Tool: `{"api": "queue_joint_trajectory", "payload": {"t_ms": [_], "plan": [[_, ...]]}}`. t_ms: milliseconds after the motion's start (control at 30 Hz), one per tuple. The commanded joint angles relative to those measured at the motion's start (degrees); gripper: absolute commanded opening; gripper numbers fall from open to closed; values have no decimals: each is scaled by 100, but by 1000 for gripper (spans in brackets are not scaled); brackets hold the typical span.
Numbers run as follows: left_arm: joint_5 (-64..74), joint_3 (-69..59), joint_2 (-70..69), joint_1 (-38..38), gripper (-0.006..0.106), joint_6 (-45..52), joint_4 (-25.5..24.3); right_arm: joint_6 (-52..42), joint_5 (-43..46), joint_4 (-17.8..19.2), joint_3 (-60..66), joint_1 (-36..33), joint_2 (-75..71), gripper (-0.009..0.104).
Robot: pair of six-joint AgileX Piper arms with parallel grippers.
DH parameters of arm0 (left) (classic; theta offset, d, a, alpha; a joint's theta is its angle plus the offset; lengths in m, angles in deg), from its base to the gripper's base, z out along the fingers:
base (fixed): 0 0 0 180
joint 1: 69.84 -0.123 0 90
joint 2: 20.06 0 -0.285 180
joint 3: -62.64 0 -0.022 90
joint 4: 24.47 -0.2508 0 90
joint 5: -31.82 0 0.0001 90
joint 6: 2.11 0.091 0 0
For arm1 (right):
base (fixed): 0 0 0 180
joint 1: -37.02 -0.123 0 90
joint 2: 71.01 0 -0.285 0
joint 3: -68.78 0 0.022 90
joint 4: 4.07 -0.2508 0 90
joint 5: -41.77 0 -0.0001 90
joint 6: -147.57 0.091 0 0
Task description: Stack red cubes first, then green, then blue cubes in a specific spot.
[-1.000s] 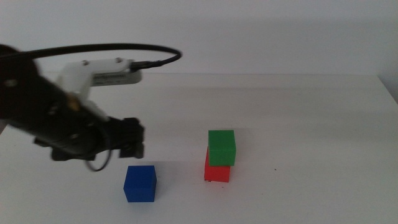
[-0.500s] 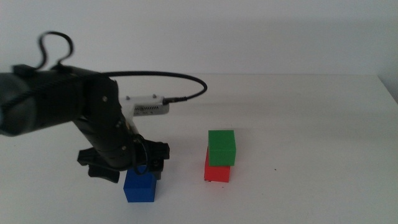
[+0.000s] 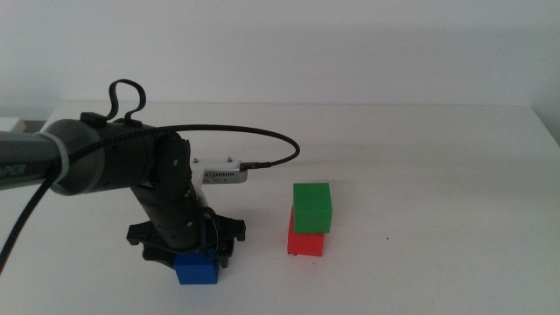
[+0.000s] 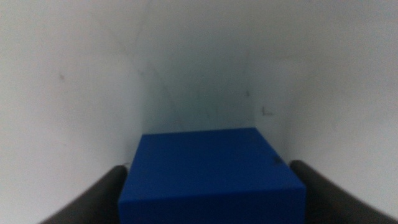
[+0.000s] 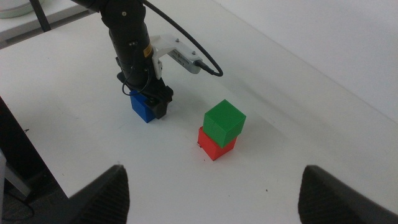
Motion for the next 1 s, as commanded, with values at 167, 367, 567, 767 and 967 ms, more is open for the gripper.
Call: {"api": "queue_joint_trajectory", "payload": {"t_ms": [167,367,567,767,967], "plan": [[373,93,-545,58,19,-392,85,12,43,15,27,-10,-25,89],[2058,1486,-1087,615,-2,-1123,-570,12,43,15,27,-10,-25,89],[2672,3676,-348,1566,-2,-1884,-1212,11,43,15,27,-10,-25,89],[2672,4331,290,1952,-2,-2679,-1262,11,43,15,27,-10,-25,88],[2672,4331,659,1961,-2,-2779,-1222,11,43,15,27,-10,-25,88]]}}
